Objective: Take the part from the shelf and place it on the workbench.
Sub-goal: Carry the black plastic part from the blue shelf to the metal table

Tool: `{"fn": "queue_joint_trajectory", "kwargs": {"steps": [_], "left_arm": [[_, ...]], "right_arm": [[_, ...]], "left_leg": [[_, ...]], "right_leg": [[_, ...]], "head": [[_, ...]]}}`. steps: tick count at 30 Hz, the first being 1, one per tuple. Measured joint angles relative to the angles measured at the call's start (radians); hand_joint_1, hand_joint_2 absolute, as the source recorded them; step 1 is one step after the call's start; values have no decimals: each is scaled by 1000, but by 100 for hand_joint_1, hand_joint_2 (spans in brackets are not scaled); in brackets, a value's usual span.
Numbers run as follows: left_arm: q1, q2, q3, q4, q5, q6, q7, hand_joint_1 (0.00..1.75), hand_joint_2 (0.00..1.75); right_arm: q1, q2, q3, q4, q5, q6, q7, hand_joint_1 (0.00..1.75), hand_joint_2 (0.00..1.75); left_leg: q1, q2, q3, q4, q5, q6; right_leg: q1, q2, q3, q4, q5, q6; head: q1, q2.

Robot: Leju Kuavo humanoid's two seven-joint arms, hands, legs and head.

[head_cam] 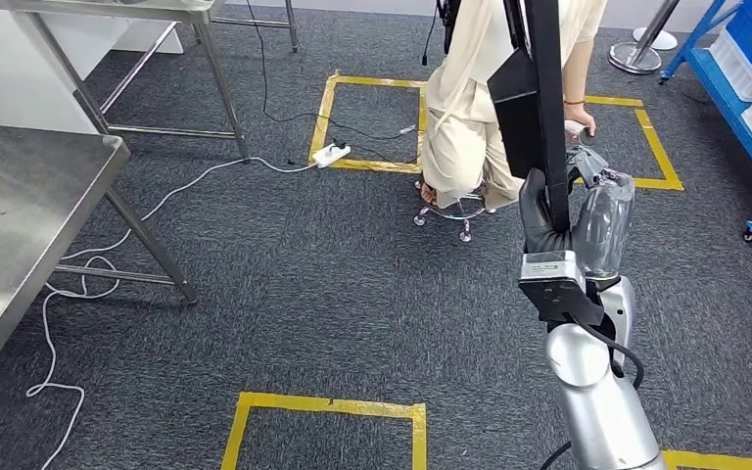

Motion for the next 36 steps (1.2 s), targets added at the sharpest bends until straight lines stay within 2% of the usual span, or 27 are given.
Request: {"fn": "queue_joint_trajectory", "kwargs": {"steps": [1, 3, 4, 5, 7, 8, 9, 10, 12, 13, 14, 15, 16, 18, 19, 20, 21, 23, 25, 27, 29, 30, 31, 33, 34, 35, 36], "left_arm": [[0, 0, 0, 0, 1, 0, 0, 0, 175], [0, 0, 0, 0, 2, 0, 0, 0, 175], [-1, 0, 0, 0, 3, 0, 0, 0, 175], [-1, 1, 0, 0, 4, 0, 0, 0, 175], [2, 1, 1, 0, 6, 2, 0, 0, 175], [4, 1, 1, 0, 6, 2, 0, 0, 175], [5, 1, 1, 0, 6, 2, 0, 0, 175], [5, 1, 1, 0, 7, 2, 0, 0, 175], [4, 1, 1, 0, 7, 2, 0, 0, 175], [4, 2, 1, 0, 7, 2, 0, 0, 175], [4, 2, 1, 0, 7, 2, 0, 0, 175], [4, 2, 1, 0, 7, 2, 0, 0, 175], [4, 2, 2, 0, 7, 2, 0, 0, 175], [4, 3, 2, 0, 7, 2, 0, 0, 175], [3, 3, 2, 0, 7, 3, 0, 0, 175], [2, 3, 2, 0, 7, 3, -1, 0, 175], [2, 3, 2, 0, 7, 3, -1, 0, 175], [2, 4, 2, 0, 7, 4, -1, 0, 175], [2, 4, 3, 0, 9, 5, -1, 0, 175], [0, 3, 3, 0, 12, 5, -1, 0, 175], [-1, 3, 4, 0, 14, 3, -2, 0, 175], [0, 3, 4, 0, 14, 3, -2, 0, 175], [0, 3, 5, 0, 14, 2, -3, 0, 175], [0, 3, 5, 0, 10, 0, -9, 0, 175], [-1, 3, 5, 0, 7, -1, -14, 0, 175], [-1, 3, 5, 0, 3, -1, -19, 0, 175], [0, 3, 5, 0, 0, -1, -24, 0, 175]], "right_arm": [[-1, 0, 0, 0, 0, 0, 0, 175, 175], [-6, 0, 0, 1, 0, 1, 1, 175, 175], [-9, 0, 0, 1, 0, 1, 1, 175, 175], [-13, 0, 0, 2, 1, 1, 2, 175, 175], [-20, 1, 1, 5, 1, 2, 4, 175, 175], [-23, 2, 1, 6, 1, 3, 5, 175, 175], [-26, 4, 1, 7, 1, 3, 5, 175, 175], [-29, 5, 1, 8, 1, 4, 6, 175, 175], [-31, 7, 1, 9, 1, 5, 6, 175, 175], [-31, 7, 1, 10, 1, 5, 7, 175, 175], [-30, 8, 1, 12, 1, 5, 7, 175, 175], [-30, 8, 1, 14, 1, 5, 7, 175, 175], [-30, 8, 1, 15, 1, 5, 7, 175, 175], [-31, 8, 1, 16, 1, 5, 7, 175, 175], [-33, 8, 1, 16, 1, 5, 7, 175, 175], [-34, 8, 1, 17, 1, 5, 8, 175, 175], [-35, 9, 1, 17, 1, 5, 8, 175, 175], [-38, 11, 2, 19, 1, 6, 11, 175, 175], [-42, 11, 2, 20, 1, 6, 13, 175, 175], [-46, 10, 1, 23, 0, 6, 13, 175, 175], [-48, 10, 1, 29, 0, 6, 14, 175, 175], [-48, 10, 1, 33, 0, 6, 14, 175, 175], [-48, 10, 1, 36, 0, 6, 14, 175, 175], [-48, 10, 0, 41, 0, 6, 14, 175, 175], [-48, 9, 0, 42, 0, 6, 13, 175, 175], [-48, 9, -1, 43, 0, 5, 13, 175, 175], [-48, 9, -1, 43, 0, 5, 13, 175, 175]], "left_leg": [[1, -11, 0, 0, 2, -3], [2, -32, -2, 2, 6, -11], [2, -41, -4, 2, 8, -17], [2, -48, -7, 2, 11, -25], [5, -62, -14, -2, 19, -41], [7, -58, -18, -1, 19, -46], [8, -42, -24, 10, 11, -50], [9, -21, -37, 39, -9, -52], [8, 18, -86, 156, -77, -54], [8, 24, -114, 223, -108, -56], [8, 26, -133, 270, -125, -56], [8, 28, -134, 283, -124, -55], [7, 31, -114, 254, -106, -53], [2, 55, -37, 123, -58, -42], [-3, 68, -4, 65, -41, -35], [-8, 77, 14, 29, -34, -29], [-13, 79, 19, 16, -34, -25], [-14, 63, 17, 9, -26, -16], [-8, 49, 21, -4, -17, -4], [-4, 36, 22, -11, -11, 3], [-3, 18, 19, -11, -9, 3], [-2, 7, 19, -10, -8, 2], [0, -3, 19, -10, -7, 0], [5, -25, 18, -9, -4, -8], [5, -36, 16, -7, -4, -15], [6, -45, 13, -6, -2, -23], [7, -52, 9, -8, 1, -32]], "right_leg": [[-5, 3, 19, -40, 22, 10], [-15, 24, 85, -180, 79, 28], [-17, 35, 109, -235, 99, 30], [-16, 43, 121, -266, 108, 29], [-8, 35, 123, -273, 115, 16], [-10, 28, 122, -274, 120, 9], [-12, 22, 122, -276, 125, 0], [-14, 14, 122, -278, 129, -10], [-7, -3, 120, -279, 131, -24], [-2, -12, 119, -279, 131, -27], [3, -22, 118, -279, 131, -27], [6, -31, 118, -279, 130, -27], [9, -40, 118, -279, 130, -27], [14, -55, 119, -279, 129, -28], [18, -62, 118, -278, 129, -27], [21, -69, 116, -278, 129, -27], [23, -75, 115, -277, 129, -25], [25, -85, 112, -277, 127, -19], [21, -62, 99, -249, 108, -12], [12, -20, 52, -146, 60, -11], [3, -3, -5, -22, 18, -6], [-3, -1, -18, 4, 15, 1], [-8, 0, -11, -11, 29, 12], [-23, 17, 46, -136, 86, 36], [-27, 32, 76, -203, 110, 44], [-30, 44, 97, -250, 125, 45], [-28, 52, 106, -272, 130, 42]], "head": [[0, 0], [0, 0], [0, 0], [0, 0], [0, 0], [-1, 0], [-2, 0], [-4, 0], [-6, 0], [-6, 0], [-6, 0], [-6, 0], [-6, 0], [-6, 0], [-5, 0], [-5, 0], [-5, 0], [-5, 0], [-4, 0], [-2, 0], [-1, 0], [-1, 0], [-1, 0], [0, 0], [0, 0], [-1, 0], [-1, 0]]}}
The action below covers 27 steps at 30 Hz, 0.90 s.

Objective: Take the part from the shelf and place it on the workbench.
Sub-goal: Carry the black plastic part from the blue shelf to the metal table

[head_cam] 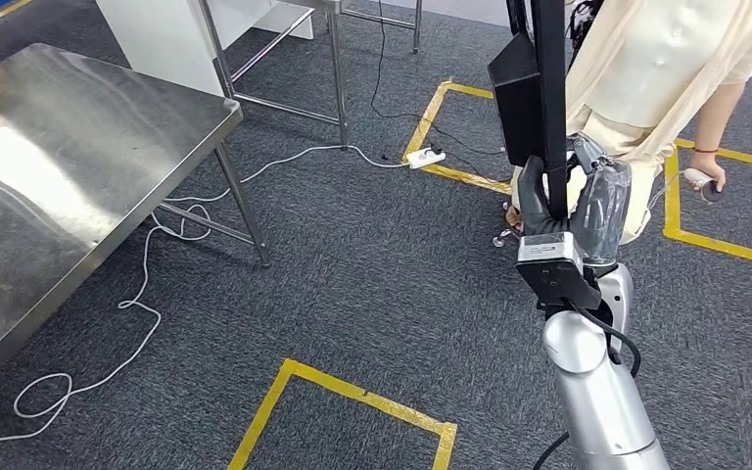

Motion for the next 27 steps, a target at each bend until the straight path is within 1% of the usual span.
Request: {"fn": "queue_joint_trajectory", "kwargs": {"steps": [1, 2, 3, 4, 5, 6, 7, 8, 9, 10, 11, 12, 13, 14, 15, 16, 17, 18, 19, 20, 21, 22, 23, 24, 25, 27], "left_arm": [[1, 0, 0, 0, -2, 0, -3, 0, 175], [4, 0, 0, 0, -3, 0, -4, 0, 175], [6, -1, 0, 0, -3, 0, -4, 0, 175], [6, -1, 0, 0, -2, -1, -4, 0, 175], [6, -1, 0, 0, -2, -2, -4, 0, 175], [5, -1, 0, 0, -1, -2, -4, 0, 175], [4, -1, 0, 0, 0, -3, -4, 0, 175], [3, 0, 0, 0, 0, -3, -4, 0, 175], [4, 0, 0, 0, 0, -3, -3, 0, 175], [4, 0, 0, 0, 0, -3, -3, 0, 175], [4, 0, 0, 0, 0, -3, -3, 0, 175], [4, 0, 0, 0, 0, -3, -3, 0, 175], [3, 1, 0, 0, 0, -3, -3, 0, 175], [2, 2, 0, 0, 0, -3, -3, 0, 175], [1, 3, 0, 0, -1, -3, -3, 0, 175], [0, 3, 0, 0, -2, -3, -3, 0, 175], [0, 4, 0, 0, -2, -3, -3, 0, 175], [1, 4, 0, 0, -2, -3, -3, 0, 175], [0, 4, 0, 0, -2, -3, -3, 0, 175], [0, 4, 0, 0, -2, -3, -3, 0, 175], [-1, 4, 0, 0, -2, -4, -3, 0, 175], [-2, 4, 0, 0, -2, -4, -3, 0, 175], [-3, 4, 0, 0, -2, -4, -3, 0, 175], [-3, 4, 0, 0, -2, -4, -3, 0, 175], [-3, 4, 0, 0, -2, -4, -3, 0, 175], [-3, 4, 0, 0, -2, -4, -3, 0, 175]], "right_arm": [[0, 0, 0, 0, 0, 0, 0, 175, 175], [0, 0, 0, 1, 0, 0, 0, 175, 175], [-1, 1, 0, 1, 0, 0, -1, 175, 175], [-1, 2, 0, 1, 0, -1, -1, 175, 175], [-1, 3, 0, 1, 0, -1, -1, 175, 175], [-1, 3, 0, 1, 0, -1, 0, 175, 175], [0, 3, 0, 2, 0, -2, 0, 175, 175], [1, 3, 0, 3, 0, -2, 0, 175, 175], [1, 3, 0, 5, 0, -2, 0, 175, 175], [2, 3, 0, 6, 0, -2, 0, 175, 175], [3, 3, 0, 7, 0, -3, 0, 175, 175], [3, 3, 0, 7, 0, -3, 0, 175, 175], [3, 3, -1, 7, 0, -3, 0, 175, 175], [3, 2, -1, 7, 0, -3, -1, 175, 175], [3, 2, -1, 7, 0, -3, -1, 175, 175], [3, 2, -2, 7, 0, -3, -1, 175, 175], [3, 1, -2, 7, 0, -3, -1, 175, 175], [3, 1, -2, 7, 0, -3, -1, 175, 175], [3, 1, -3, 6, 0, -3, -1, 175, 175], [3, 0, -4, 6, 0, -3, -1, 175, 175], [4, -1, -6, 6, 0, -3, -1, 175, 175], [5, -3, -7, 7, 0, -3, -1, 175, 175], [7, -4, -8, 8, 0, -3, -1, 175, 175], [8, -6, -8, 10, 0, -3, -1, 175, 175], [10, -7, -8, 11, 0, -3, -1, 175, 175], [11, -7, -8, 11, 0, -3, -1, 175, 175]], "left_leg": [[2, -7, -3, -3, 4, -9], [6, -12, -6, -7, 8, -16], [8, -4, -10, -4, 5, -21], [9, 15, -19, 14, -8, -24], [9, 38, -37, 54, -33, -26], [8, 62, -64, 116, -68, -26], [8, 74, -95, 186, -102, -27], [8, 79, -123, 248, -127, -27], [7, 80, -138, 283, -136, -26], [6, 81, -133, 278, -126, -23], [4, 85, -110, 237, -103, -19], [0, 97, -71, 170, -73, -10], [-7, 115, -32, 101, -50, -2], [-14, 128, -5, 50, -36, 6], [-20, 138, 10, 21, -30, 12], [-24, 137, 11, 13, -31, 15], [-25, 128, 9, 11, -28, 19], [-23, 121, 11, 5, -24, 24], [-21, 113, 14, -2, -20, 30], [-17, 106, 17, -8, -15, 35], [-14, 99, 19, -11, -12, 39], [-14, 90, 19, -11, -11, 41], [-14, 80, 18, -11, -10, 42], [-14, 72, 18, -11, -10, 42], [-14, 67, 17, -10, -10, 42], [-14, 64, 17, -10, -10, 42]], "right_leg": [[5, -3, 1, -3, 2, -7], [5, -10, 1, -5, 6, -15], [6, -16, 1, -7, 10, -23], [4, -24, 2, -10, 14, -33], [4, -32, 2, -12, 16, -43], [8, -40, 2, -12, 17, -50], [13, -49, 2, -12, 16, -56], [18, -58, 1, -12, 15, -58], [23, -67, 1, -12, 15, -60], [26, -76, 1, -12, 14, -60], [29, -84, 1, -12, 14, -61], [31, -91, 2, -12, 13, -61], [36, -98, 2, -11, 12, -61], [40, -104, 2, -11, 11, -60], [43, -111, 1, -10, 10, -58], [46, -118, 0, -11, 9, -55], [46, -126, 1, -12, 9, -53], [45, -126, 0, -8, 5, -50], [44, -116, -6, 5, -4, -47], [42, -100, -18, 36, -21, -46], [38, -79, -41, 86, -45, -46], [34, -64, -69, 150, -72, -47], [30, -57, -98, 213, -94, -45], [27, -54, -121, 259, -108, -43], [25, -53, -134, 284, -114, -40], [24, -53, -138, 293, -115, -38]], "head": [[0, 0], [0, 0], [-1, 0], [-2, 0], [-4, 0], [-5, 0], [-6, 0], [-6, 0], [-6, 0], [-6, 0], [-6, 0], [-6, 0], [-6, 0], [-5, 0], [-5, 0], [-4, 0], [-4, 0], [-4, 0], [-3, 0], [-3, 0], [-2, 0], [-2, 0], [-1, 0], [-1, 0], [0, 0], [0, 0]]}}
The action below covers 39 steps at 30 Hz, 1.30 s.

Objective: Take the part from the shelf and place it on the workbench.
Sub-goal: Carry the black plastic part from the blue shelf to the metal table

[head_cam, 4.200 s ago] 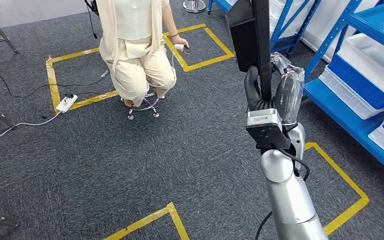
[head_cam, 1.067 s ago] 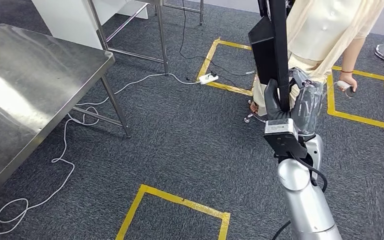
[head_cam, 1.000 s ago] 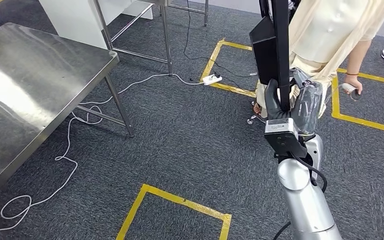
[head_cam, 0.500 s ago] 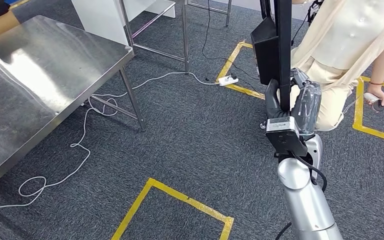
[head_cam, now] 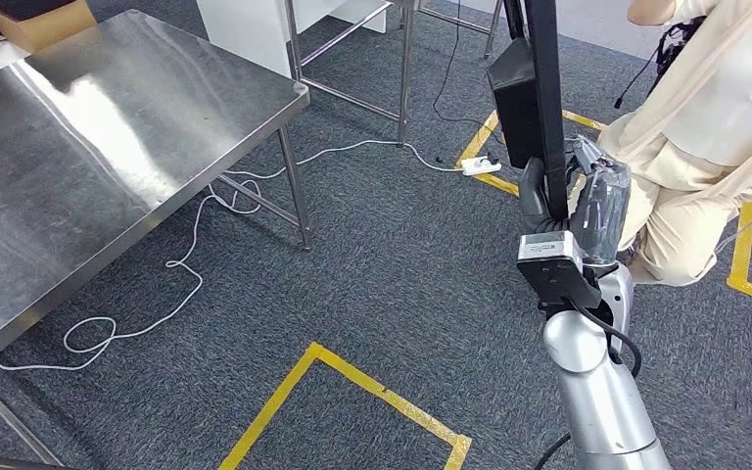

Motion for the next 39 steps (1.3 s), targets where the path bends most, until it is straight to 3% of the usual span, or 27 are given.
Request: {"fn": "queue_joint_trajectory", "kwargs": {"steps": [2, 3, 6, 7, 8, 10, 13, 14, 15, 16, 19, 21, 23, 25, 27, 29, 30, 31, 32, 34, 35, 37, 39], "left_arm": [[0, 0, 0, 0, 0, 0, 0, 0, 175], [1, 0, 0, 0, 0, 0, 0, 0, 175], [2, 2, 0, 0, -1, -3, 0, 0, 175], [4, 2, 0, 0, -2, -6, 0, 0, 175], [7, 2, 0, 0, -3, -8, -1, 0, 175], [9, 2, 0, 0, -3, -10, -1, 0, 175], [7, 3, 0, 1, -4, -11, -1, 0, 175], [7, 3, 0, 1, -4, -12, -1, 0, 175], [7, 3, 0, 1, -5, -12, -1, 0, 175], [7, 3, 0, 1, -6, -12, -1, 0, 175], [6, 5, 0, 0, -5, -13, -1, 0, 175], [4, 7, 0, 0, -3, -12, -2, 0, 175], [3, 8, 0, 0, -2, -19, -2, 0, 175], [4, 7, 0, 0, -7, -39, -2, 0, 175], [4, 4, -1, 0, -16, -58, 1, 0, 175], [4, 1, -3, 0, -21, -63, 8, 0, 175], [4, 0, -3, 0, -21, -61, 12, 0, 175], [5, 0, -3, 0, -22, -58, 15, 0, 175], [5, 0, -3, 0, -23, -55, 17, 0, 175], [5, 0, -4, 0, -29, -52, 17, 0, 175], [5, 1, -5, 0, -35, -50, 14, 0, 175], [6, 2, -9, 0, -54, -42, 2, 0, 175], [8, 2, -19, 0, -77, -31, -10, 0, 175]], "right_arm": [[1, 0, 0, 0, 0, 0, 0, 175, 175], [1, 0, 0, 0, 0, 0, 0, 175, 175], [3, 0, 0, 0, 0, -1, 0, 175, 175], [6, -1, -1, 0, 0, -1, -1, 175, 175], [9, -1, -2, 0, 0, -1, -2, 175, 175], [16, -1, -4, -3, -4, -2, -5, 175, 175], [29, -3, -8, -8, -9, -2, -12, 175, 175], [35, -4, -9, -8, -10, -2, -13, 175, 175], [41, -4, -10, -9, -10, -3, -13, 175, 175], [46, -5, -12, -11, -10, -3, -14, 175, 175], [59, -9, -20, -25, -15, -4, -20, 175, 175], [63, -12, -24, -32, -18, -4, -26, 175, 175], [65, -13, -25, -34, -13, -2, -27, 175, 175], [67, -14, -26, -38, 9, -2, -23, 175, 175], [75, -16, -30, -46, 34, -4, -17, 175, 175], [91, -19, -35, -53, 44, -5, -13, 175, 175], [98, -20, -37, -54, 45, -4, -11, 175, 175], [102, -20, -38, -55, 45, -4, -8, 175, 175], [104, -21, -42, -57, 46, -4, -6, 175, 175], [106, -25, -50, -62, 49, -4, -3, 175, 175], [108, -27, -55, -66, 50, -5, -2, 175, 175], [122, -33, -66, -77, 52, -7, 0, 175, 175], [148, -38, -81, -98, 56, -15, 1, 175, 175]], "left_leg": [[0, -3, 0, 0, 0, 0], [1, -9, 0, 1, 0, -1], [4, -53, -10, 8, 4, -29], [6, -65, -14, 8, 6, -40], [10, -67, -17, 8, 7, -45], [14, -42, -32, 37, -15, -51], [14, 10, -113, 213, -106, -56], [14, 15, -139, 270, -126, -57], [13, 17, -150, 294, -128, -55], [12, 19, -143, 282, -114, -52], [-1, 56, -42, 98, -37, -31], [-13, 75, -8, 29, -24, -21], [-17, 61, -9, 23, -22, -15], [-13, 45, 0, 8, -12, -5], [-6, 29, 8, -3, -3, 4], [-5, 8, 7, -4, -1, 7], [-5, -3, 6, -4, -1, 7], [-5, -13, 6, -3, -1, 6], [-4, -23, 6, -2, 0, 5], [-4, -43, 6, 2, -2, -3], [-4, -51, 4, 6, -3, -8], [-6, -64, -1, 8, -2, -21], [-1, -69, -7, 9, -1, -30]], "right_leg": [[-2, 0, 1, -3, 3, 3], [-5, 0, 12, -27, 17, 10], [-19, 32, 111, -246, 103, 31], [-20, 40, 134, -295, 120, 30], [-20, 34, 134, -295, 123, 23], [-21, 21, 135, -298, 127, 8], [-11, -1, 136, -299, 127, -11], [-7, -9, 136, -299, 126, -13], [-3, -17, 136, -299, 126, -14], [0, -24, 136, -299, 125, -15], [9, -45, 138, -299, 123, -15], [15, -58, 137, -298, 121, -13], [17, -74, 139, -301, 119, -6], [17, -66, 134, -285, 107, 0], [13, -28, 94, -196, 64, -1], [6, -3, 32, -67, 15, -1], [3, -1, 12, -30, 6, 3], [-1, 0, 10, -30, 13, 11], [-5, 2, 28, -70, 34, 22], [-15, 21, 92, -208, 90, 42], [-18, 30, 118, -262, 110, 43], [-15, 37, 135, -300, 121, 31], [-15, 24, 137, -303, 127, 16]], "head": [[-1, 0], [-1, 0], [-2, 0], [-3, 0], [-3, 0], [-5, 0], [-11, 0], [-11, 0], [-11, 0], [-11, 0], [-11, 0], [-11, 0], [-11, 0], [-11, 0], [-8, 0], [-6, 0], [-6, 0], [-6, 0], [-6, 0], [-6, 0], [-6, 0], [-7, 0], [-8, 0]]}}
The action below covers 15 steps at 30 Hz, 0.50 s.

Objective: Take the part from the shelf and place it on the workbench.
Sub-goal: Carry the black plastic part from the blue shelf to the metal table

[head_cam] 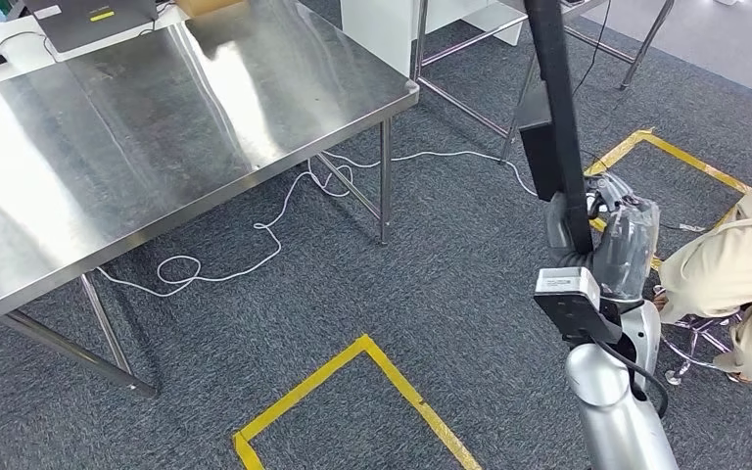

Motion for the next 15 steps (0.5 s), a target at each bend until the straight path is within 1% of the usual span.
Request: {"fn": "queue_joint_trajectory", "kwargs": {"steps": [1, 2, 3, 4, 5, 6, 7, 8, 9, 10, 11, 12, 13, 14, 15], "left_arm": [[0, -1, -6, 0, -10, 4, -2, 0, 175], [-2, -2, -12, 0, -18, 7, -1, 0, 175], [-5, -3, -17, 0, -25, 8, 0, 0, 175], [-8, -4, -23, 0, -30, 9, 2, 0, 175], [-11, -5, -28, 0, -34, 8, 3, 0, 175], [-14, -6, -32, 0, -37, 6, 5, 0, 175], [-15, -8, -35, 0, -39, 4, 7, 0, 175], [-16, -8, -36, 0, -41, 2, 8, 0, 175], [-16, -9, -37, 0, -41, 1, 8, 0, 175], [-18, -9, -38, 0, -41, 1, 8, 0, 175], [-20, -9, -39, 0, -41, 1, 8, 0, 175], [-23, -9, -41, 0, -41, 0, 8, 0, 175], [-26, -10, -43, 0, -42, 0, 8, 0, 175], [-28, -10, -45, 0, -42, 0, 8, 0, 175], [-30, -10, -47, 0, -42, 0, 8, 0, 175]], "right_arm": [[16, -2, -9, -14, 2, -4, 0, 175, 175], [33, -4, -18, -27, 4, -8, 0, 175, 175], [52, -6, -26, -41, 6, -12, 0, 175, 175], [70, -8, -34, -54, 8, -15, 0, 175, 175], [92, -11, -43, -66, 10, -18, 0, 175, 175], [113, -15, -50, -78, 11, -20, -1, 175, 175], [132, -19, -58, -88, 12, -20, -2, 175, 175], [150, -22, -64, -98, 11, -20, -4, 175, 175], [162, -25, -68, -107, 10, -20, -4, 175, 175], [171, -27, -72, -116, 9, -20, -5, 175, 175], [178, -29, -76, -123, 8, -21, -6, 175, 175], [182, -32, -79, -129, 7, -21, -8, 175, 175], [186, -33, -82, -134, 7, -21, -9, 175, 175], [189, -35, -84, -137, 6, -22, -9, 175, 175], [191, -36, -85, -141, 6, -22, -10, 175, 175]], "left_leg": [[1, 12, -6, 11, -9, -4], [2, 31, -19, 40, -29, -8], [3, 53, -41, 90, -59, -11], [3, 73, -69, 152, -93, -14], [4, 82, -101, 221, -123, -17], [4, 87, -124, 271, -140, -19], [4, 89, -132, 288, -138, -19], [4, 91, -118, 264, -118, -17], [3, 97, -87, 205, -87, -12], [0, 116, -47, 131, -59, -5], [-5, 132, -14, 69, -40, 2], [-10, 145, 6, 30, -32, 8], [-15, 151, 13, 12, -33, 13], [-18, 142, 13, 10, -33, 16], [-16, 132, 16, 4, -29, 21]], "right_leg": [[-1, -7, 1, -1, 2, -8], [-3, -14, 2, -3, 3, -16], [-3, -21, 2, -3, 3, -23], [-1, -28, 2, -3, 3, -29], [2, -36, 2, -3, 2, -32], [5, -45, 2, -3, 1, -33], [7, -53, 3, -3, 0, -35], [8, -59, 3, -3, -1, -35], [10, -65, 4, -3, -2, -36], [11, -69, 6, -3, -2, -35], [15, -74, 6, -3, -4, -33], [18, -79, 7, -3, -6, -30], [21, -85, 8, -4, -7, -26], [23, -93, 9, -6, -7, -22], [25, -99, 13, -8, -9, -17]], "head": [[-2, 0], [-5, 0], [-9, 0], [-12, 0], [-13, 0], [-13, 0], [-14, 0], [-14, 0], [-14, 0], [-14, 0], [-14, 0], [-13, 0], [-13, 0], [-12, 0], [-12, 0]]}}
